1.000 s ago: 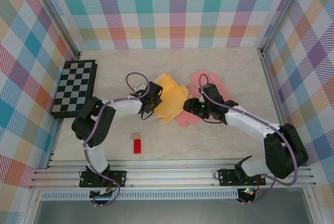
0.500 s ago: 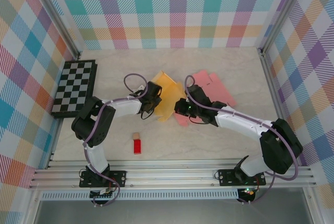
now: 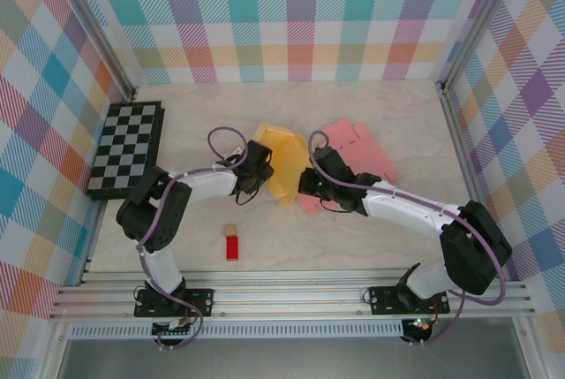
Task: Fold the paper box
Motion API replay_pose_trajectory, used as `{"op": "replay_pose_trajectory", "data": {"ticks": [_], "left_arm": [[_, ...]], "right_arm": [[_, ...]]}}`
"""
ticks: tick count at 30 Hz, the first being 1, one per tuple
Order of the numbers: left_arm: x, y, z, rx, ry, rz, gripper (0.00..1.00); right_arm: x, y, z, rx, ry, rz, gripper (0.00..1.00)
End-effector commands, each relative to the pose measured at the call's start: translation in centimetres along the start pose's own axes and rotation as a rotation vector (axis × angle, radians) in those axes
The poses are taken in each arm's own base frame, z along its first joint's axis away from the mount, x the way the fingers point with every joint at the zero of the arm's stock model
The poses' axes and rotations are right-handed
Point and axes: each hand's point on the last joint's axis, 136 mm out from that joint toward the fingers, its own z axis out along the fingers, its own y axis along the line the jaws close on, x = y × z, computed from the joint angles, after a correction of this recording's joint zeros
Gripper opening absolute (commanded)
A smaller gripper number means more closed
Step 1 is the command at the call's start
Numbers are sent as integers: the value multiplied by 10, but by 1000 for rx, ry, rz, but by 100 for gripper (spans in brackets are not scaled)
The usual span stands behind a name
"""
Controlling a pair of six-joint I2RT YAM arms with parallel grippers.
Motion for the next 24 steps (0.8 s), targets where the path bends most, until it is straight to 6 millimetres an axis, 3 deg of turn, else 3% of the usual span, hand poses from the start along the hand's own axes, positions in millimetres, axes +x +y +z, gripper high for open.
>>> {"op": "replay_pose_trajectory", "data": {"ticks": [1,3,4,10,13,18,21,24], "left_arm": [[-2,-4,-26,24,-1,41,61],[-4,-14,-40,64,-10,73,80],[-5,-21,-48,86,-16,88,82],[-4,-50,-98,225,-5,220,83],[-16,-49,-135,229,-56,388,81],[-61,-40,-194,230,-237,599,83],[-81,-38,-212,257,-302,665,83],[-97,-41,-219,287,-326,696,82]], "right_arm": [[-15,4,-13,23,-57,-43,0],[-17,1,-15,44,-66,-53,0],[-18,0,-17,49,-71,-57,0],[-40,3,-35,95,-110,-189,0],[-62,9,-54,130,-89,-378,0],[-88,15,-87,231,59,-855,0],[-92,15,-102,261,173,-1147,0],[-111,11,-118,343,162,-1361,0]]}}
